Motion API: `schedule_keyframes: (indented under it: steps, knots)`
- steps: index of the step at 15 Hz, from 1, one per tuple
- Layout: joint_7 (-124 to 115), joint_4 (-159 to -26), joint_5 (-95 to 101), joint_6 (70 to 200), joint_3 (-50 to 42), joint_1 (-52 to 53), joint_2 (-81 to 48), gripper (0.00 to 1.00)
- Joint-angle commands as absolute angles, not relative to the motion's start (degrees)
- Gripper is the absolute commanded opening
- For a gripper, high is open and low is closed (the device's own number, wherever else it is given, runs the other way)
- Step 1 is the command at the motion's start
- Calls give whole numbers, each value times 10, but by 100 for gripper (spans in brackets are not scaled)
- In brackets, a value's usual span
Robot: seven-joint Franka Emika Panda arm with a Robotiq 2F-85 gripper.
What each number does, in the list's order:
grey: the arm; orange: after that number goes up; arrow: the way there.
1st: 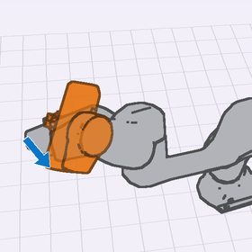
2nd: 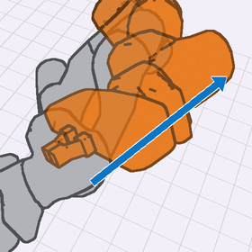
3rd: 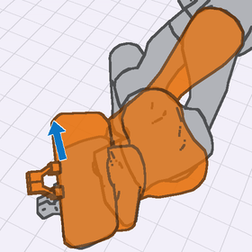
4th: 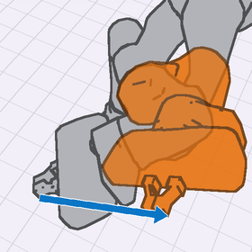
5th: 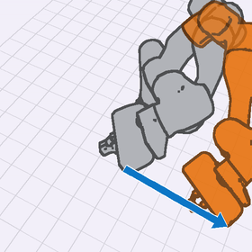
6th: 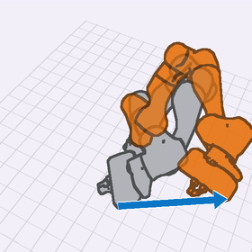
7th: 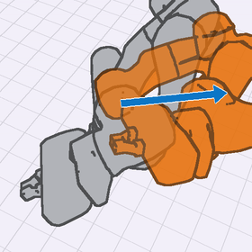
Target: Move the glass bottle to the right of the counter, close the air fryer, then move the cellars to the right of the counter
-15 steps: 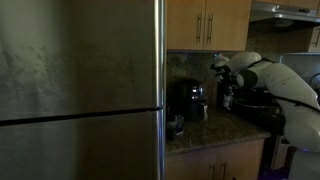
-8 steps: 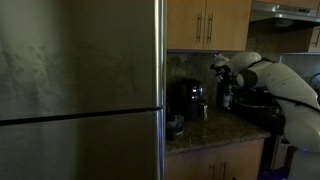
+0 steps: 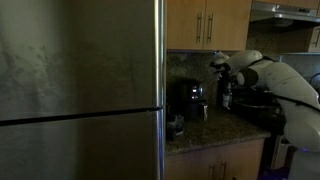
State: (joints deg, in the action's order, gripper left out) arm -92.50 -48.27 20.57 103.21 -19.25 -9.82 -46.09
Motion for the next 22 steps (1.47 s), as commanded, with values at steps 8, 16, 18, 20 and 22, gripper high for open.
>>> schedule_keyframes:
  steps: [8, 16, 18, 20, 22]
  knots:
    - [-832, -596, 125, 1111, -107, -109, -370, 100]
    - [-708, -790, 59, 993, -67, -119, -234, 100]
    - [-676, -843, 43, 976, -64, -120, -211, 100]
    - [-632, -897, 15, 966, -82, -109, -185, 100]
    - [-591, -958, -3, 960, -88, -109, -160, 100]
